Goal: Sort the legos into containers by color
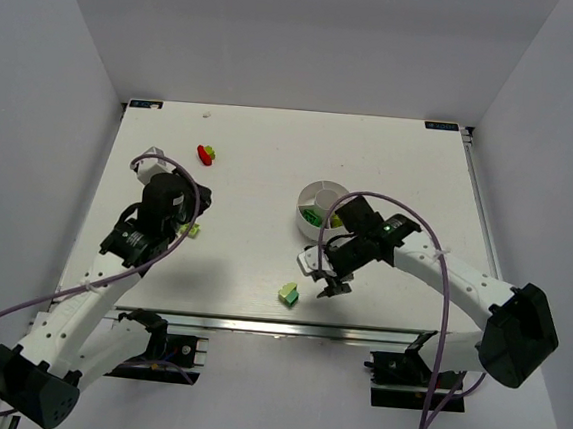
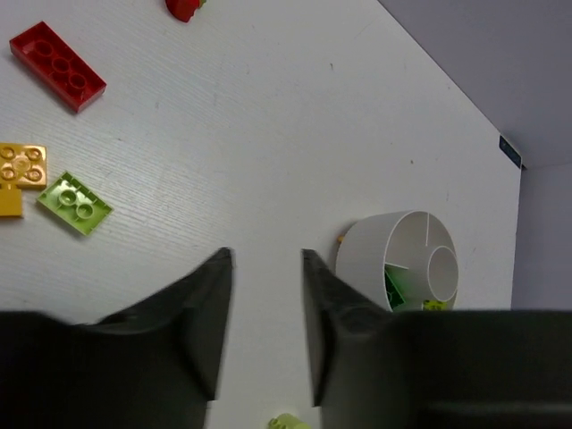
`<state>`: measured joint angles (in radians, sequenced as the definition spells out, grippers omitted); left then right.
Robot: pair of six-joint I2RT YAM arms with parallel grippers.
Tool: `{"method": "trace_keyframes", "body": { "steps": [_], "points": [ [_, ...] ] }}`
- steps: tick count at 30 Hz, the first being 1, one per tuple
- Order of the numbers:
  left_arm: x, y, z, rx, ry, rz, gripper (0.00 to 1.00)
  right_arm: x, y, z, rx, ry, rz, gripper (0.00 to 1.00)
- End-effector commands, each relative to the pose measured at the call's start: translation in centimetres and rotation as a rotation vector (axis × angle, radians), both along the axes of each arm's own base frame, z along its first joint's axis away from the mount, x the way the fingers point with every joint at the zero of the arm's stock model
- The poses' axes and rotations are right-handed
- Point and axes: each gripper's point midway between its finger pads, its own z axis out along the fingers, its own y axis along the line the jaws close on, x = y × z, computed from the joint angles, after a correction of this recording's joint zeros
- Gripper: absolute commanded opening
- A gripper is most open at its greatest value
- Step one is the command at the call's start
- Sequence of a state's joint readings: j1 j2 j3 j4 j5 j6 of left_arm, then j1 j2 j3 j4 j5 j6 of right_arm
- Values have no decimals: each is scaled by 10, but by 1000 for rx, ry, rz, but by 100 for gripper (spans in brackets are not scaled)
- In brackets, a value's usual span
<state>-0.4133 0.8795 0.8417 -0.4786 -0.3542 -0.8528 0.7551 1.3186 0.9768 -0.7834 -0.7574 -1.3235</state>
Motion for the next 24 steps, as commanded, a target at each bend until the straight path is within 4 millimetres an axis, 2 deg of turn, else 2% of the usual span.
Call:
{"method": "trace_keyframes", "body": {
  "steps": [1,3,4,5,8,13,19,20,24],
  "points": [
    [-8,5,2,-27,-12,17,54,2,21,5,-23,91,-104,60],
    [-13,7,2,-38,-15,23,66,0,20,-4,-96,163,-205,55],
    [-14,8,1,-46,-17,30,68,3,24,-6,-98,169,-242,54],
    [-16,9,2,-51,-19,32,70,-2,20,-19,-144,187,-274,54],
    [-21,11,2,-61,-21,41,72,-16,13,-42,-214,228,-330,53],
    [-30,15,-2,-76,-19,50,74,-31,5,-67,-289,262,-383,57],
    [-34,16,2,-89,-24,53,75,-9,3,-95,-386,247,-604,57],
    [-34,17,3,-89,-26,54,75,0,6,-96,-376,226,-645,56],
    [-32,18,13,-91,-46,60,76,8,13,-99,-366,230,-728,60]
  ]
}}
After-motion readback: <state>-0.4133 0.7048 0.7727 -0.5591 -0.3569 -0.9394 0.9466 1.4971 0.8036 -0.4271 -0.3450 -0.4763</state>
